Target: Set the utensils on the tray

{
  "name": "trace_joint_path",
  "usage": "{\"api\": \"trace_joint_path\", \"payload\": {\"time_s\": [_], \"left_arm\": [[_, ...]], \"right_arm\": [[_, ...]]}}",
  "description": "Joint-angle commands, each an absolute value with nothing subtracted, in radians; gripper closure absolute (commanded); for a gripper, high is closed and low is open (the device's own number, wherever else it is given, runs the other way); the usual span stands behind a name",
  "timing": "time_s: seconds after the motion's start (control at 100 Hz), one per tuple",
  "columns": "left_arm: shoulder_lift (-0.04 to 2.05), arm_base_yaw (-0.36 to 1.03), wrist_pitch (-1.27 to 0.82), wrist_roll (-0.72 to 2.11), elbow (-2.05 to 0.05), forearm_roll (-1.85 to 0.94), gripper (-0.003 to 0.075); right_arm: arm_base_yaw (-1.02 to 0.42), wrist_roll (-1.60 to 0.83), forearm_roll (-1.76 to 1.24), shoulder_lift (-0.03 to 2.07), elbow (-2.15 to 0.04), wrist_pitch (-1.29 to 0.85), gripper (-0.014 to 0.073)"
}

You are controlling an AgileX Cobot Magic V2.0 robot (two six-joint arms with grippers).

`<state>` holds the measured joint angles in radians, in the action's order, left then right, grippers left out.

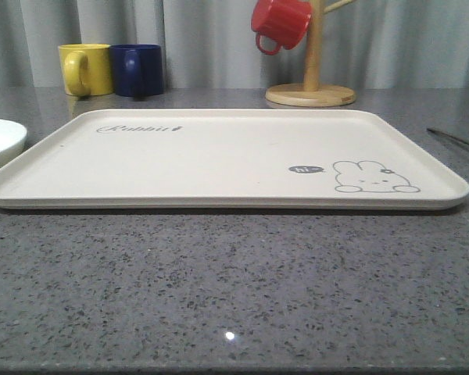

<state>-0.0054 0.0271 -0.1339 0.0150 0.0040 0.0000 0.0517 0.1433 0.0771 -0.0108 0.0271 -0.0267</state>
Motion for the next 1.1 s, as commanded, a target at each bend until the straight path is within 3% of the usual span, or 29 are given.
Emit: {"api": "trace_joint_path", "payload": {"time_s": [0.0, 0.61, 0.85, 1.09], "left_arm": [[-0.039, 0.025, -0.058, 0.012, 0.033, 0.000, 0.0739], [-0.036, 0.025, 0.046, 0.012, -0.028, 0.009, 0.0739], [0.065, 0.025, -0.107, 0.012, -0.259, 0.058, 0.0740], [0.303, 0.025, -0.331, 0.012, -0.514, 0.101, 0.0739]], "right_arm": [[0.052, 0.136, 0.075, -0.028, 0.028, 0.051, 0.0662], [0.052, 0.136, 0.075, -0.028, 0.028, 0.051, 0.0662], [0.052, 0.136, 0.075, -0.028, 0.028, 0.051, 0.0662], [0.052, 0.136, 0.075, -0.028, 0.028, 0.051, 0.0662]]}}
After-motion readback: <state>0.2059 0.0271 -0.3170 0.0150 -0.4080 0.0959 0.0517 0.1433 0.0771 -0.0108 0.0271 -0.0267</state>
